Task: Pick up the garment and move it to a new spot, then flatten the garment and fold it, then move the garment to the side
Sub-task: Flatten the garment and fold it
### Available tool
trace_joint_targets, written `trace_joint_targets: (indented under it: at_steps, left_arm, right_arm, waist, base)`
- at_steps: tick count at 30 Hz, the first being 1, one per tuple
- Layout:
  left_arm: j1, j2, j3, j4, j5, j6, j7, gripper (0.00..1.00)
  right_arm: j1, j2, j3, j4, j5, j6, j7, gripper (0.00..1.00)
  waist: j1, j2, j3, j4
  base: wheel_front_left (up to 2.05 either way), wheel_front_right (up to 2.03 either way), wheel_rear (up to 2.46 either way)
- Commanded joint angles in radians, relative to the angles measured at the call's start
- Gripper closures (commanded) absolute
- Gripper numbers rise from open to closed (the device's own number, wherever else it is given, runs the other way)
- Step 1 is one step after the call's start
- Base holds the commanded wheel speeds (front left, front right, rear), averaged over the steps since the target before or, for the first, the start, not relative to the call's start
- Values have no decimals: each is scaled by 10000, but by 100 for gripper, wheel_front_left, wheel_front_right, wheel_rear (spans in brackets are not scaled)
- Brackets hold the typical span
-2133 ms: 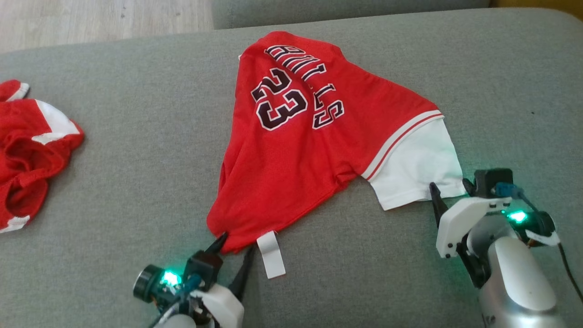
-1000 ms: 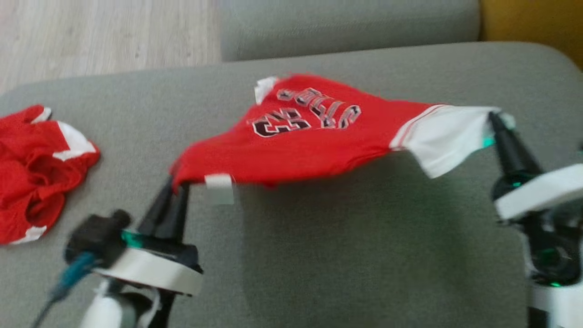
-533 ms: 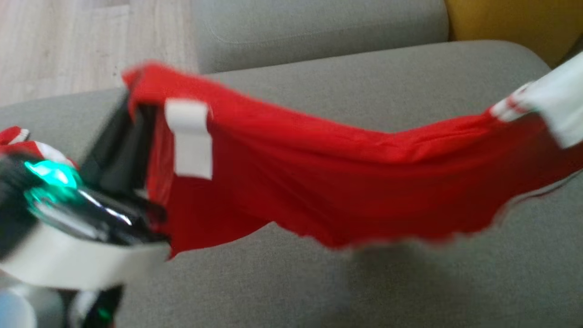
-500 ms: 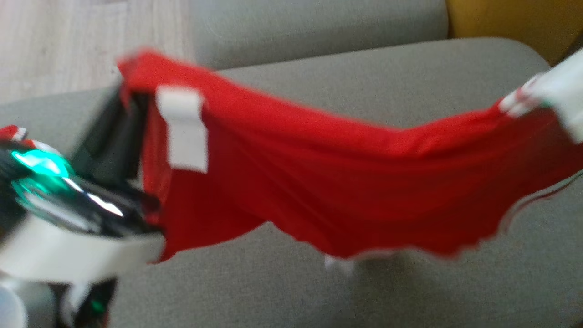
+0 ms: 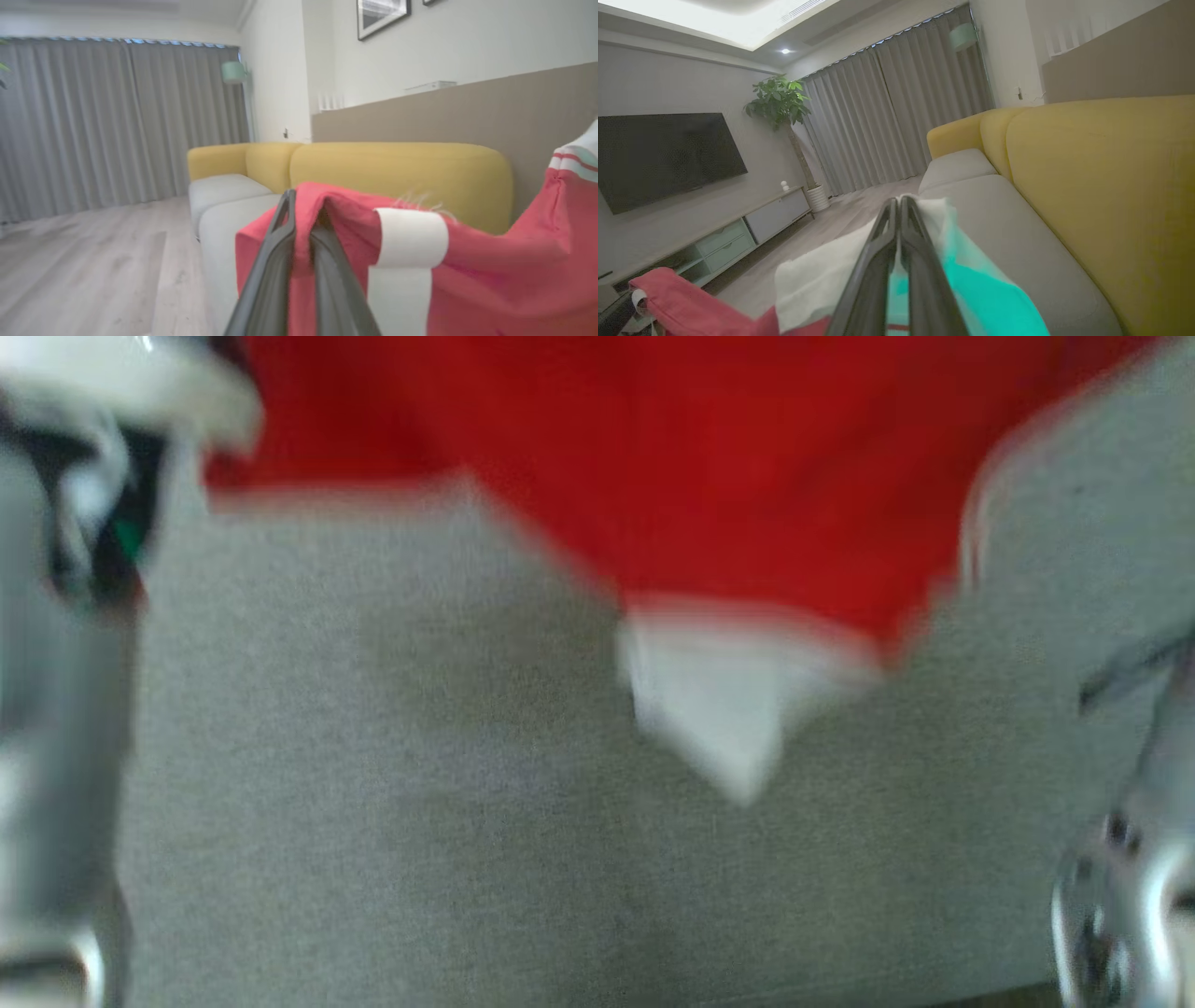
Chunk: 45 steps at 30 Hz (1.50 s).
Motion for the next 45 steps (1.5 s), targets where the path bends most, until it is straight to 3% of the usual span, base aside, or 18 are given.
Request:
trace_joint_targets:
  at_steps: [1,6,10,15,19,27,30,34,35,43,45]
  left_arm:
    - [-923,496,391,-47,199,-10,-290,100]
    - [-3208,335,194,2630,885,-28,-2303,100]
    - [-4300,217,-299,4220,1302,-46,-3616,100]
    - [-4077,34,-706,5722,1210,-58,-4866,100]
    - [-2481,120,-1254,6065,744,-65,-5357,100]
    - [1430,609,-1948,4456,239,-61,-5523,100]
    - [3019,858,-2144,3463,167,130,-5277,100]
    - [5130,1216,-2220,1973,123,792,-4912,100]
    - [5130,1216,-2220,1973,123,792,-4912,100]
    - [9672,1969,-2279,-1054,139,2590,-4000,100]
    - [10417,2045,-2271,-1675,0,2854,-3805,100]
  right_arm:
    - [-775,-9,233,-102,-169,79,-228,100]
    - [-3049,-9,461,2153,-517,79,-1996,100]
    - [-3803,-9,665,3278,-395,79,-2993,100]
    - [-2791,-9,967,3995,-129,79,-3784,100]
    - [-696,-9,1056,3504,231,79,-4289,100]
    - [3087,-9,614,1375,877,79,-4603,100]
    - [4724,-9,376,444,778,79,-4390,100]
    - [7106,-9,153,-662,751,79,-3826,100]
    - [7106,-9,153,-662,751,79,-3826,100]
    - [10672,-9,76,-1824,1006,79,-3441,100]
    - [11207,-9,160,-1994,1014,79,-3402,100]
  waist:
    - [-4,0,731,105]
    - [-4,0,1315,152]
    - [-4,0,1643,141]
    - [-4,0,1784,49]
    - [-4,0,1777,-35]
    - [-4,0,1187,96]
    - [-4,0,787,253]
    - [-4,0,172,306]
    - [-4,0,172,306]
    - [-4,0,-183,-62]
    - [-4,0,-137,-61]
  base:
    - [0,0,0]
    - [0,0,0]
    - [0,0,0]
    - [0,0,0]
    - [0,0,0]
    - [0,0,0]
    - [0,0,0]
    - [0,0,0]
    - [0,0,0]
    - [0,0,0]
    - [0,0,0]
